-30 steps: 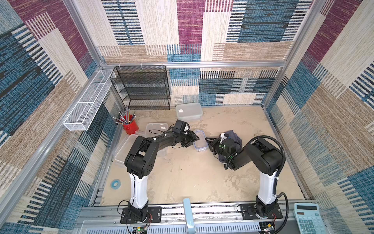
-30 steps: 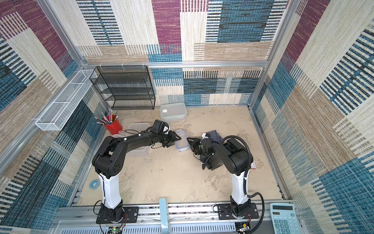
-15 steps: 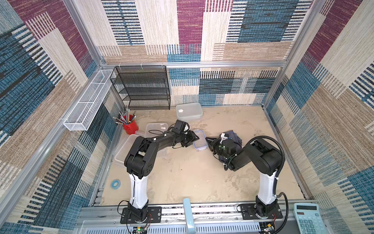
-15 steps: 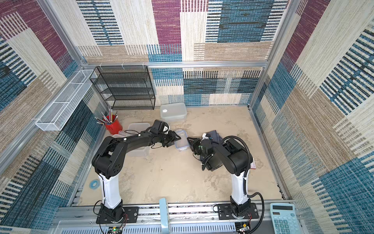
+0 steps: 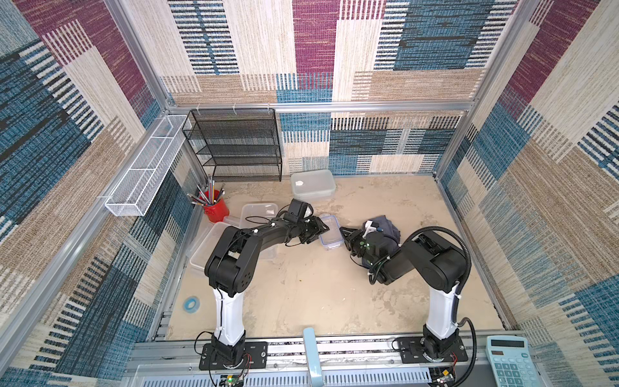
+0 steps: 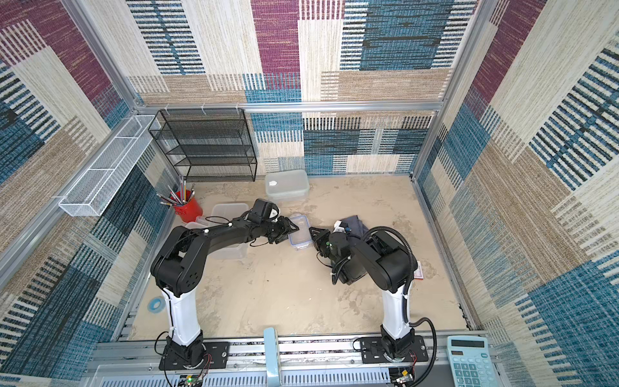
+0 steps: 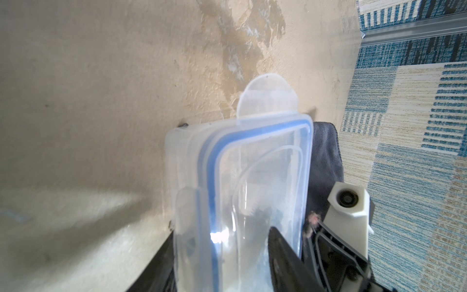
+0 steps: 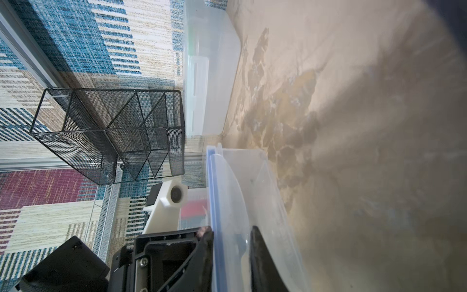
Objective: Wipe the insides of the lunch boxes
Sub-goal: Open the fastener of the lunch box.
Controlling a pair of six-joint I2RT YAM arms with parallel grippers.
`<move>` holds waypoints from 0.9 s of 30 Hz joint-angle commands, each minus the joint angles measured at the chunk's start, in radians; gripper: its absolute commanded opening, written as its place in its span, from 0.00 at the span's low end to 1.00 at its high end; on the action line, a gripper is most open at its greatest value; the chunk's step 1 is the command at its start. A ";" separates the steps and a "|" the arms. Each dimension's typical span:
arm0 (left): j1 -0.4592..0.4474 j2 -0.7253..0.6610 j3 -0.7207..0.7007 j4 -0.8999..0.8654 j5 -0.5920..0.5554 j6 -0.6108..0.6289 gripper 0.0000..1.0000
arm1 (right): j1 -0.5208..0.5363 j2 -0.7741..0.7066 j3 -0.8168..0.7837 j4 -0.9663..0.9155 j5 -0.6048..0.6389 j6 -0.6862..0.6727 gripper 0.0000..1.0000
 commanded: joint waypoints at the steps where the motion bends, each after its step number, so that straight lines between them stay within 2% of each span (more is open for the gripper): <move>1: -0.016 0.010 -0.013 -0.106 -0.002 0.004 0.53 | 0.024 -0.026 0.013 0.041 -0.045 -0.075 0.00; 22: -0.021 0.012 -0.016 -0.106 -0.007 0.004 0.53 | 0.097 -0.063 0.096 -0.328 0.194 -0.328 0.00; 27: -0.020 0.013 -0.015 -0.112 -0.010 0.007 0.53 | 0.099 -0.066 0.088 -0.340 0.206 -0.335 0.00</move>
